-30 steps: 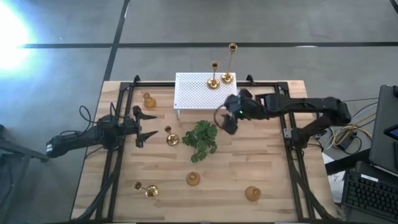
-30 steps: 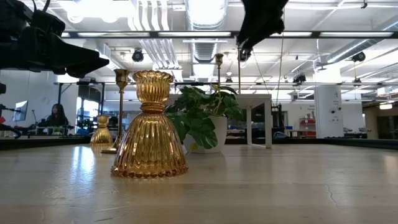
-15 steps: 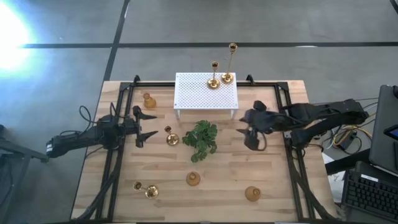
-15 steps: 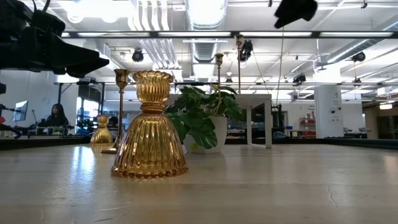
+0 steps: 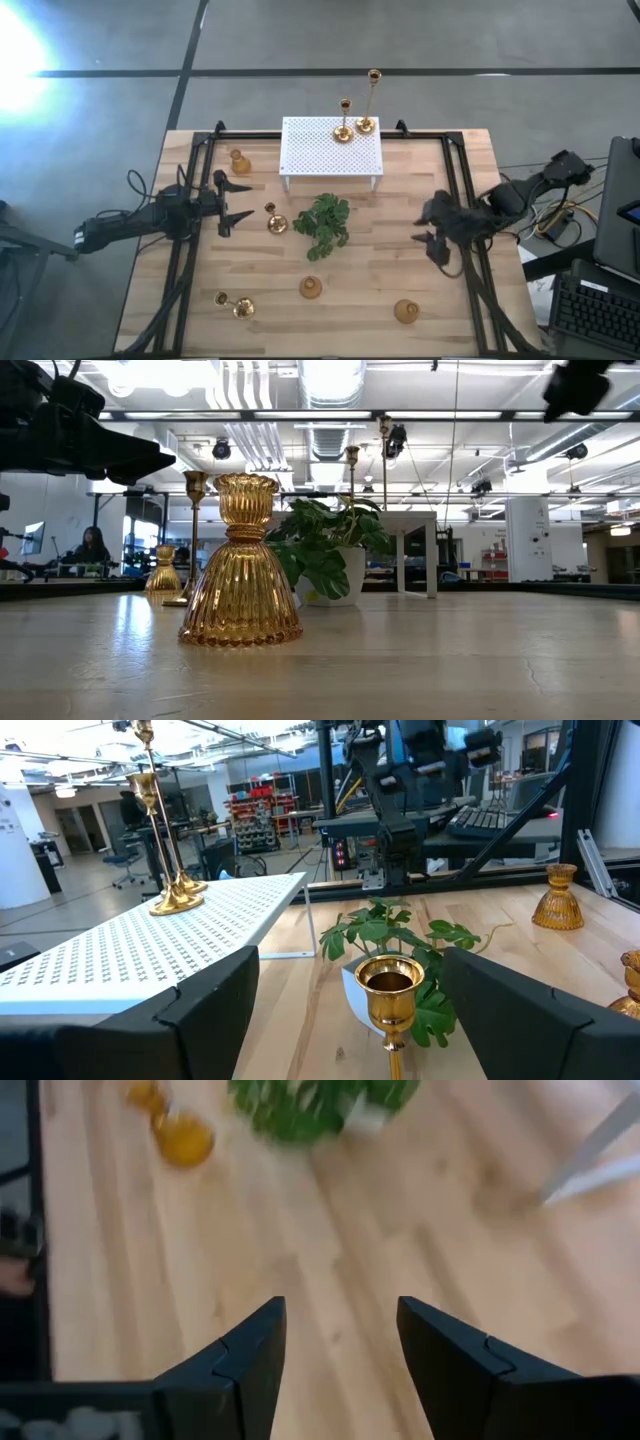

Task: Pick & Place candle stick holders
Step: Put the yellow glass candle holder on the shelf

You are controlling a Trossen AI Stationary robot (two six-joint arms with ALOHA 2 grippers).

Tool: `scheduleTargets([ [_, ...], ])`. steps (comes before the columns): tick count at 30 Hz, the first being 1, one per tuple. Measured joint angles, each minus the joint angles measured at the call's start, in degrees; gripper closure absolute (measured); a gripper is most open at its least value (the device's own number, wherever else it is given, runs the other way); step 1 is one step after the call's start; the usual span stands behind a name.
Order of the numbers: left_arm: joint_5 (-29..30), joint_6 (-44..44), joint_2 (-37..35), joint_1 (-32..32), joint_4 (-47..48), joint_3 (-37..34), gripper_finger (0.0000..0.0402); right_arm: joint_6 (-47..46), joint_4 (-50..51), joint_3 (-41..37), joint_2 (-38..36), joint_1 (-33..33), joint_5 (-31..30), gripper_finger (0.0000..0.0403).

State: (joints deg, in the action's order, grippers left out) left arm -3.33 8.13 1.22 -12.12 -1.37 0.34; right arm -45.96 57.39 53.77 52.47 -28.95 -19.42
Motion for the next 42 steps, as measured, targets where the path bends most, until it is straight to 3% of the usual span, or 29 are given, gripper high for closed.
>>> scheduleTargets([
  [11,0.0,-0.01,0.01,-0.02,0.0,0.0,0.0083,-25.83,0.75,-8.01,3.13,-24.12,-2.57,0.023],
  [19,-0.02,-0.01,0.01,0.0,-0.02,0.0,0.0083,-44.77,-0.66,-8.99,12.03,-36.79,-3.3,0.0243],
  [30,0.0,0.01,-0.01,-0.02,-0.02,0.0,0.0083,-49.21,-22.79,-8.45,26.31,-38.55,-3.22,0.0245],
  [38,-0.02,0.01,-0.01,-0.02,-0.04,0.0,0.0083,-51.61,-28.18,-5.14,38.13,-38.55,-3.3,0.0252],
  [42,-0.01,-0.01,-0.01,-0.01,-0.02,0.0,0.0083,-50.83,-28.04,-1.31,43.71,-38.55,-7.69,0.0245],
])
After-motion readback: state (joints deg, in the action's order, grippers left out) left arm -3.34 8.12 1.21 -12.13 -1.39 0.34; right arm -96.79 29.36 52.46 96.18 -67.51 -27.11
